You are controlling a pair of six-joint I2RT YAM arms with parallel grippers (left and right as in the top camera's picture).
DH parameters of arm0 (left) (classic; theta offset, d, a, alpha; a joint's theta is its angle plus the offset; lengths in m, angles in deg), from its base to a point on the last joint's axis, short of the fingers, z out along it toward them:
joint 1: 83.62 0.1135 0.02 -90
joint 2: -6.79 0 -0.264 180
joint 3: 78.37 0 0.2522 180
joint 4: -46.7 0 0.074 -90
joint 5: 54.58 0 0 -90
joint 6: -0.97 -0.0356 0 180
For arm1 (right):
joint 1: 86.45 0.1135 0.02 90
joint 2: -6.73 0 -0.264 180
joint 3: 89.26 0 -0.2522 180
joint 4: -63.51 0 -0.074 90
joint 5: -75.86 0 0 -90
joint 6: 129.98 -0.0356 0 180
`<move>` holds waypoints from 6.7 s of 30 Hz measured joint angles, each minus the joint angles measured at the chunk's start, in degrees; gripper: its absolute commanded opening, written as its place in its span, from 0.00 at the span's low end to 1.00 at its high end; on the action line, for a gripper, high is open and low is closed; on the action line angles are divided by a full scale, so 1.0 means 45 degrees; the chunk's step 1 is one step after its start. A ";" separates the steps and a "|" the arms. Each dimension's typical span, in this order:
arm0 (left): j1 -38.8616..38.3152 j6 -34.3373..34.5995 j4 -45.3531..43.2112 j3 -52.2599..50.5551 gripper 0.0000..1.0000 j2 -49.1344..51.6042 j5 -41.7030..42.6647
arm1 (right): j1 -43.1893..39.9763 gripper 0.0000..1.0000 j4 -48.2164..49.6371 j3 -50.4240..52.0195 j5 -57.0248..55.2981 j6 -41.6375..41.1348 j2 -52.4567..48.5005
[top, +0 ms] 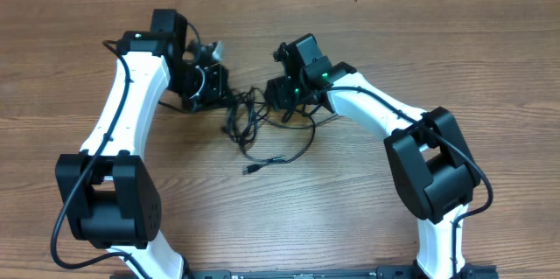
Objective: Untangle cables
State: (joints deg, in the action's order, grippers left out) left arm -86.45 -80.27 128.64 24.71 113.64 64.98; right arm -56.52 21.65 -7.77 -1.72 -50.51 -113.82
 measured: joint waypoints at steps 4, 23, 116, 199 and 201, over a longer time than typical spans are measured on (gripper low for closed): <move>0.0068 0.0597 0.0194 0.0000 0.10 0.0000 -0.1943 | -0.0578 0.63 -0.0884 0.0005 -0.0146 0.0005 0.0000; 0.0068 -0.0801 -0.0641 0.0102 0.84 0.0029 -0.0690 | -0.0874 0.64 -0.1239 0.0005 0.0058 0.0894 0.0000; -0.3128 0.2506 0.2108 0.3929 0.17 -0.3288 -0.9763 | -0.1010 0.77 -0.2589 0.0005 -0.3478 0.0316 0.0000; -0.0126 0.1593 0.2195 0.3818 0.30 0.3852 -0.3502 | -0.0068 0.04 -0.6076 -0.3604 -0.0306 -0.1209 0.4629; -0.0194 0.1506 0.2361 0.3813 0.75 0.3852 -0.3429 | -0.0068 0.04 -0.5751 -0.3677 -0.0763 -0.1030 0.5085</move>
State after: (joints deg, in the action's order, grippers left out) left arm -87.32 -73.50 139.26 41.87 130.97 49.55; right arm -56.83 -4.22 -24.32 -5.15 -55.14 -90.94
